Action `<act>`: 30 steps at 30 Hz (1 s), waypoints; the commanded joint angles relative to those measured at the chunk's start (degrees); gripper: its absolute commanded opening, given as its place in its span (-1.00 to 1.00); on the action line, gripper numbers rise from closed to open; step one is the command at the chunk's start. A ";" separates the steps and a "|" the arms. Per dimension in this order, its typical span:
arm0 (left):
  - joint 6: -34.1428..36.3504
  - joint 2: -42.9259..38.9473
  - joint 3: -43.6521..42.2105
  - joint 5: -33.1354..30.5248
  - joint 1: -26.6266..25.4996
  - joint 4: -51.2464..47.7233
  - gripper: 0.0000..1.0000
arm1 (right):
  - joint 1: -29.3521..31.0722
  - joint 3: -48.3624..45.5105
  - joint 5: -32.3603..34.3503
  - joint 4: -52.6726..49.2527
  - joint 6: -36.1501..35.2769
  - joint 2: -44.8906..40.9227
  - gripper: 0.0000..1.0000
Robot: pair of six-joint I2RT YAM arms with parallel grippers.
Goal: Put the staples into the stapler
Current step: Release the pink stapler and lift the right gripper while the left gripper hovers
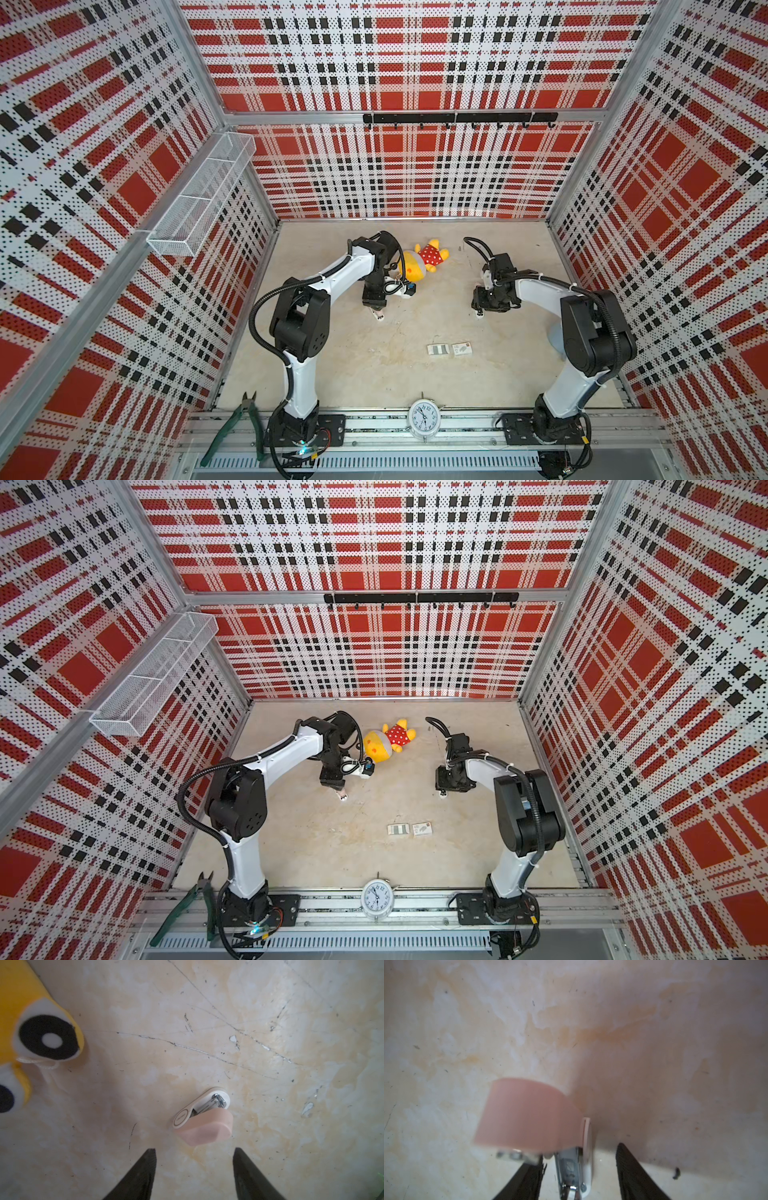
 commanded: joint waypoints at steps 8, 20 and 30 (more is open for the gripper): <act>11.60 0.85 -1.68 -4.65 -2.09 1.41 0.25 | -0.03 1.83 -0.28 -4.07 -0.87 -10.25 0.25; 11.57 2.30 -1.52 -7.38 -3.44 -0.63 0.20 | -0.01 -0.50 -2.22 -4.55 1.13 -16.53 0.28; 14.13 -0.98 -0.51 -5.64 -3.32 -5.01 0.19 | -0.05 -2.40 -2.18 -4.58 2.72 -18.73 0.29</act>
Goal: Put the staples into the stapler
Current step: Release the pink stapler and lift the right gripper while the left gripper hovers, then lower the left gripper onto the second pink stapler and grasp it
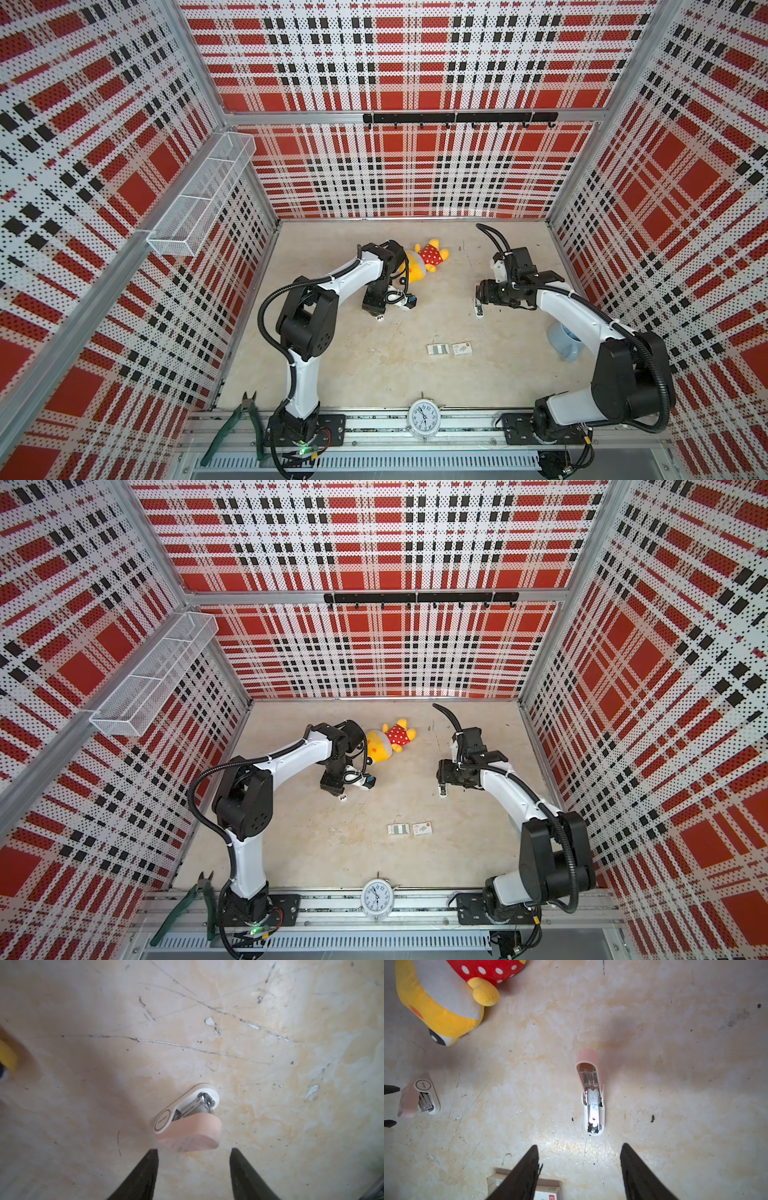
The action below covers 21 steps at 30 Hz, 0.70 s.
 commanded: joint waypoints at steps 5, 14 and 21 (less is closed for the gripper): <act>11.70 -1.20 2.63 1.27 -0.55 -2.46 0.20 | -0.03 -2.54 -0.77 1.11 2.31 -3.58 0.29; 13.46 -0.23 0.91 1.66 -1.31 0.15 0.19 | -0.03 -3.16 -0.13 0.24 2.35 -5.38 0.28; 15.53 -0.70 -2.91 0.11 -1.05 3.27 0.19 | 0.01 -2.68 -0.76 0.39 2.27 -4.05 0.28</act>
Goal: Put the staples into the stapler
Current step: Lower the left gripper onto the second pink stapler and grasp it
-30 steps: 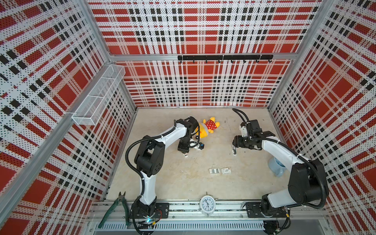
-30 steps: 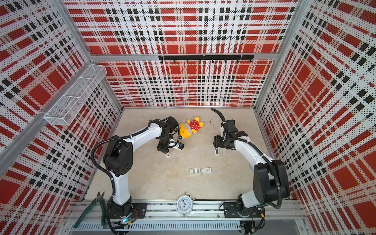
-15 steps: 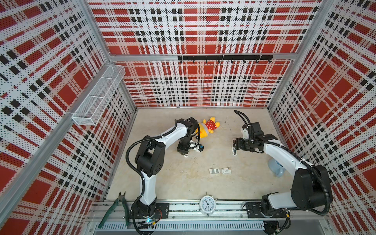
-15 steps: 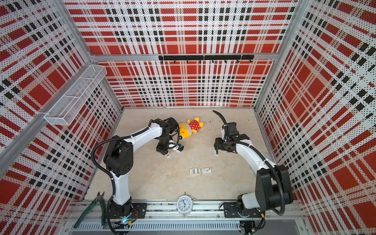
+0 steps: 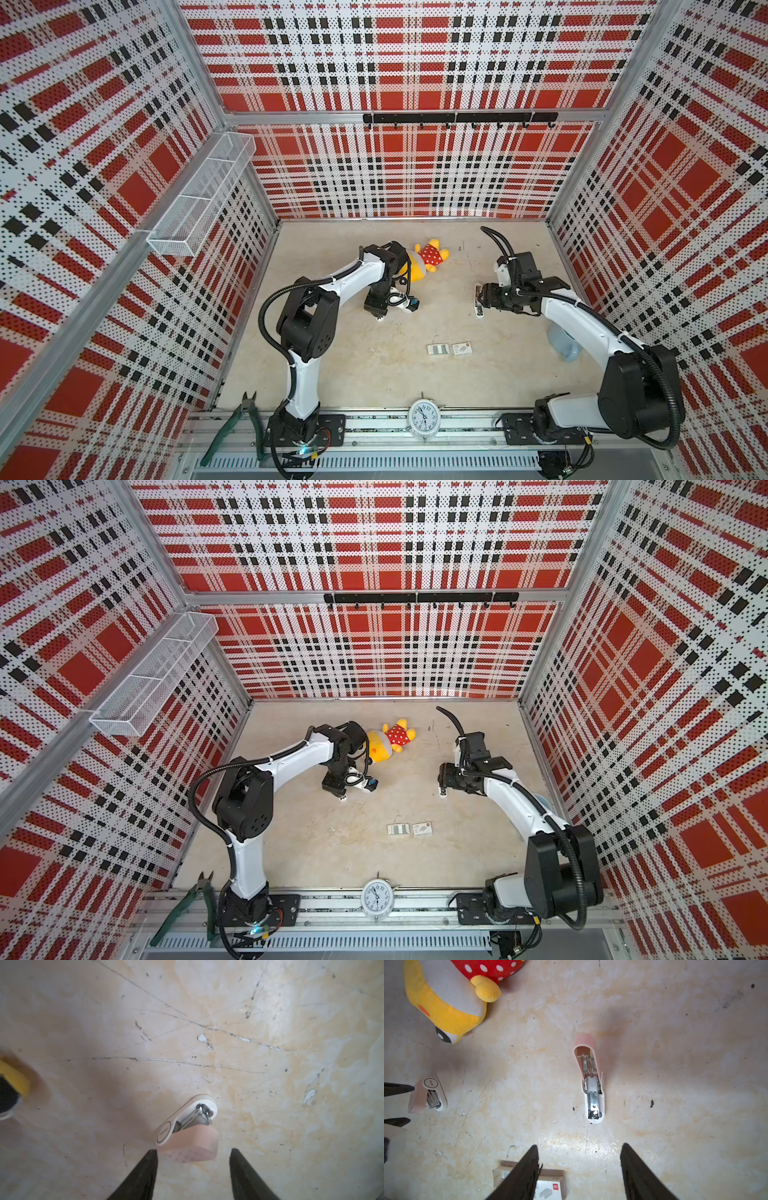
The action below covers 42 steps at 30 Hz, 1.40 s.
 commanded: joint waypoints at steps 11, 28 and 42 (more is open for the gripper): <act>13.17 -0.11 -3.20 -0.36 0.44 4.72 0.10 | -0.01 -0.31 -0.76 1.26 0.34 0.11 0.28; 14.64 -0.78 -6.26 -0.59 2.03 6.55 -0.14 | -0.03 -0.93 -0.37 2.13 1.31 -0.15 0.27; 11.19 -2.06 -4.82 1.55 2.22 6.04 -0.49 | -0.03 -0.99 -0.05 1.86 1.22 -0.15 0.25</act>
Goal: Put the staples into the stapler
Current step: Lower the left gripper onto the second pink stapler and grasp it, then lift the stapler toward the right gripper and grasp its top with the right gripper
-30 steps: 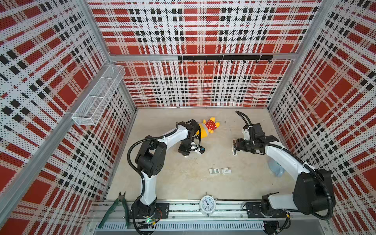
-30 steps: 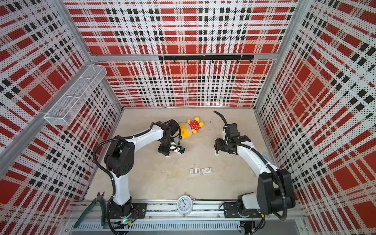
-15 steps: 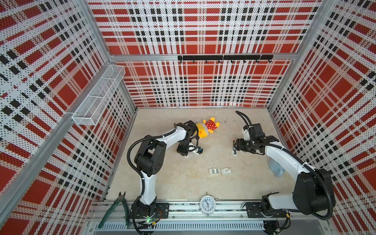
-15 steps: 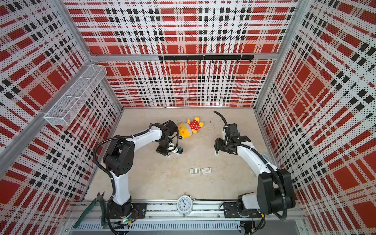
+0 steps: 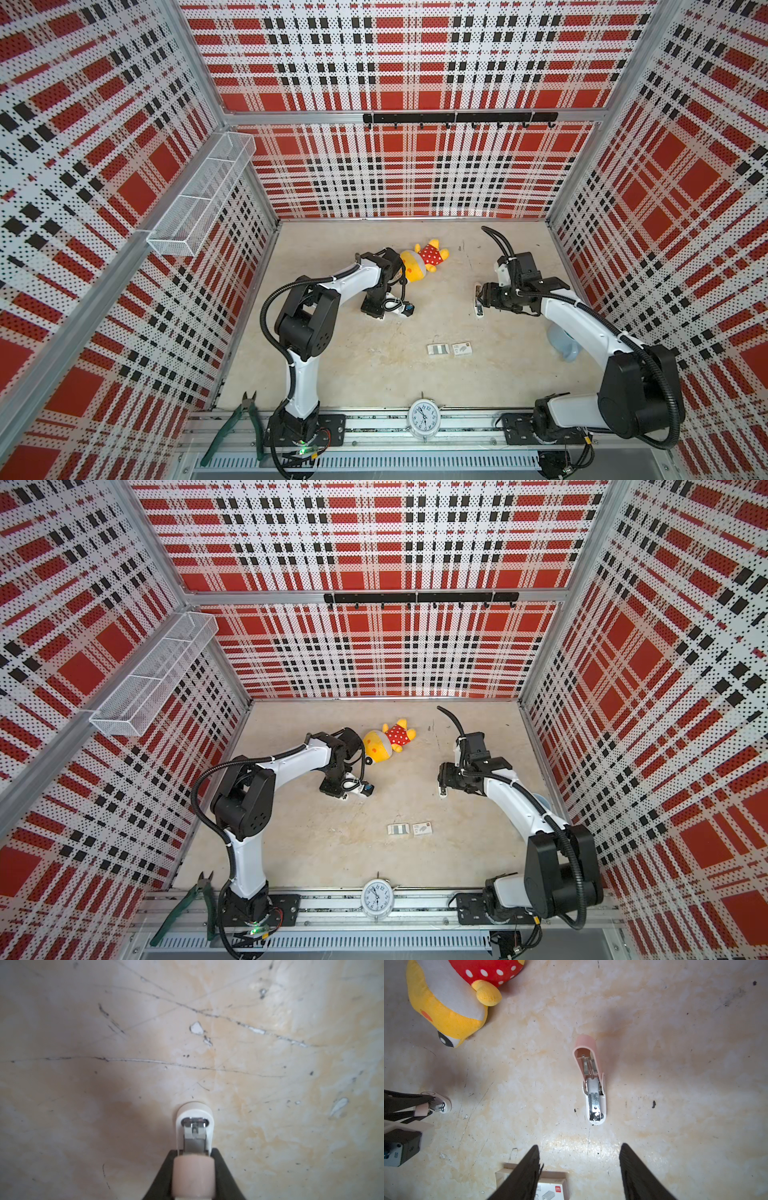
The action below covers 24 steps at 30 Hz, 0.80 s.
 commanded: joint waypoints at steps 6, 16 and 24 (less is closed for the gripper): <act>6.17 -2.78 2.33 2.63 0.35 -1.83 -0.74 | -0.05 -0.60 -0.16 0.92 -0.31 -0.62 0.24; -5.12 -3.02 10.11 9.28 -0.73 -6.76 -0.81 | 0.17 1.36 -4.87 -0.11 -0.51 -3.91 0.17; -19.08 -2.93 20.63 16.35 -6.39 -8.56 -0.82 | 4.35 0.19 -21.62 10.31 3.98 -3.20 0.03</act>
